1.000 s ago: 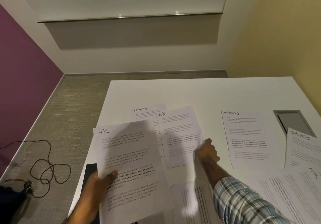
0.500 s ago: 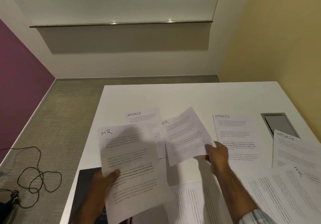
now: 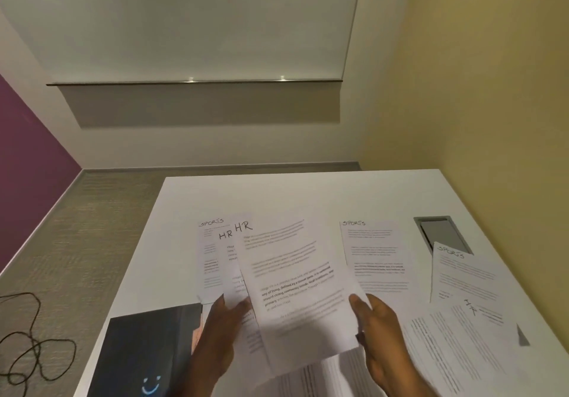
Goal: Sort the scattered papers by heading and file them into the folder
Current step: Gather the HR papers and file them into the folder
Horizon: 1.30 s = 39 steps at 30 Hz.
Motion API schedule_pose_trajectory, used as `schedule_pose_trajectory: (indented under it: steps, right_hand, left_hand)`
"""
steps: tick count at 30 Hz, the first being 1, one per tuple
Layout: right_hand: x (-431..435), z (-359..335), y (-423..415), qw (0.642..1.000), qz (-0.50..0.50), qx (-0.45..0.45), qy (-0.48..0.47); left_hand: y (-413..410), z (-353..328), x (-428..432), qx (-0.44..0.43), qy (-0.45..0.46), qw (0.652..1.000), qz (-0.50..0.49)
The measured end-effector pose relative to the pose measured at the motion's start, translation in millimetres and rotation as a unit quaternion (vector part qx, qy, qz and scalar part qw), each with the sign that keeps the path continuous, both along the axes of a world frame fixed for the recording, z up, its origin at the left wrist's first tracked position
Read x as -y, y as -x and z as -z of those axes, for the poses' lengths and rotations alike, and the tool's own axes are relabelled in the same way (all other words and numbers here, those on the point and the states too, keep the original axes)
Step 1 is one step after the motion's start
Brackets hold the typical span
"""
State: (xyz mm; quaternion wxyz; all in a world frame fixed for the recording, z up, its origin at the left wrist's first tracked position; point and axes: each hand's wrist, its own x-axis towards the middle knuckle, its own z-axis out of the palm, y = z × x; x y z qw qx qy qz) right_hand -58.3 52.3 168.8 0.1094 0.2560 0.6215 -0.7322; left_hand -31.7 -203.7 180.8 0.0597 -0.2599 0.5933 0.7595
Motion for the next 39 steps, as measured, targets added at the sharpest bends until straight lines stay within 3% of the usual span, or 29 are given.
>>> schedule_pose_trajectory:
  steps: [6, 9, 13, 16, 24, 32, 39]
  right_hand:
    - [-29.8, -5.0, -15.4, 0.997, -0.072, -0.032, -0.016]
    - [-46.3, -14.1, -19.5, 0.992, -0.11, -0.054, -0.007]
    - [-62.4, -30.9, -28.2, 0.98, -0.193, -0.058, -0.002]
    - [-70.0, -34.4, -23.3, 0.969, -0.241, -0.052, -0.005]
    - [-56.2, -20.4, -13.8, 0.973, -0.183, -0.086, -0.107]
    - [-62.1, 32.8, -41.0, 0.968, -0.217, -0.051, -0.117]
    - [-69.7, 62.6, -52.4, 0.955, -0.205, -0.039, -0.212]
  left_hand:
    - [-7.6, -18.4, -28.7, -0.013, -0.013, 1.0, 0.004]
    - [-10.6, -13.2, -31.1, -0.017, -0.095, 0.995, -0.032]
    - [-14.1, -19.0, -39.6, -0.063, -0.031, 0.996, 0.059]
    - [-17.0, -14.1, -50.2, -0.088, 0.008, 0.994, 0.061]
    - [-24.6, -9.6, -78.5, -0.104, 0.143, 0.98, 0.09]
    - [-46.6, 17.8, -80.6, -0.067, 0.117, 0.983, 0.121]
    - [-48.8, 64.2, -87.1, 0.004, 0.143, 0.98, 0.141]
